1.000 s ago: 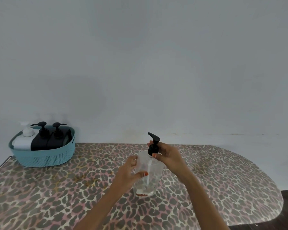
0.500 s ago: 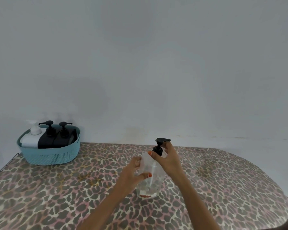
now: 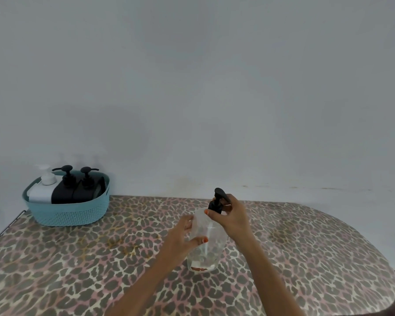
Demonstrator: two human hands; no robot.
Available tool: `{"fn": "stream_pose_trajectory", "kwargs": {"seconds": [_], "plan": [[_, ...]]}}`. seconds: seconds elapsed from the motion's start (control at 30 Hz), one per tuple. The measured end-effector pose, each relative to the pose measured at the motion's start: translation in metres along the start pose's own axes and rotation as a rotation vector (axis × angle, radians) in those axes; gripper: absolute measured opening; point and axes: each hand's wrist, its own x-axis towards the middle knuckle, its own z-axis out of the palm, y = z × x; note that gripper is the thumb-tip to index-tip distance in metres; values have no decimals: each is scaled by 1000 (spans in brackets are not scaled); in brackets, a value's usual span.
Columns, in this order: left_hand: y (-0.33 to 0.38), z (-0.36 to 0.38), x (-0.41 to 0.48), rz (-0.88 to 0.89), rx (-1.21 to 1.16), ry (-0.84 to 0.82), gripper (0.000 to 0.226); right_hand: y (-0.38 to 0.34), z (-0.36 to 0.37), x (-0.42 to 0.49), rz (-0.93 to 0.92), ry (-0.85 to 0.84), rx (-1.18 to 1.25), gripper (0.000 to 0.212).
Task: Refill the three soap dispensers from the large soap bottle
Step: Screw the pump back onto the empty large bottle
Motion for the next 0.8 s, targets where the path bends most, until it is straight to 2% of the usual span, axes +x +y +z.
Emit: {"fn": "stream_pose_trajectory", "kwargs": {"seconds": [0.1,0.17,0.23,0.37,0.6,0.8], "plan": [[0,-1,0,-13,-5,-6,51,1,-1,0,-4,-25,4,35],[0,-1,1,-11,12,-8,50,0,-9,-1,-12,-145,28,39],[0,0,1,-7,18,-7,50,-3,-15,-1,-23,-238,49,33],[0,2,1,10,14,9,50,-4,-14,-4,-17,-138,165,28],[2,6,0,32,2,37,43,-2,5,-6,-45,77,110,29],[1,4,-2,19,4,8,48,0,-5,-9,-31,-48,144,30]]}}
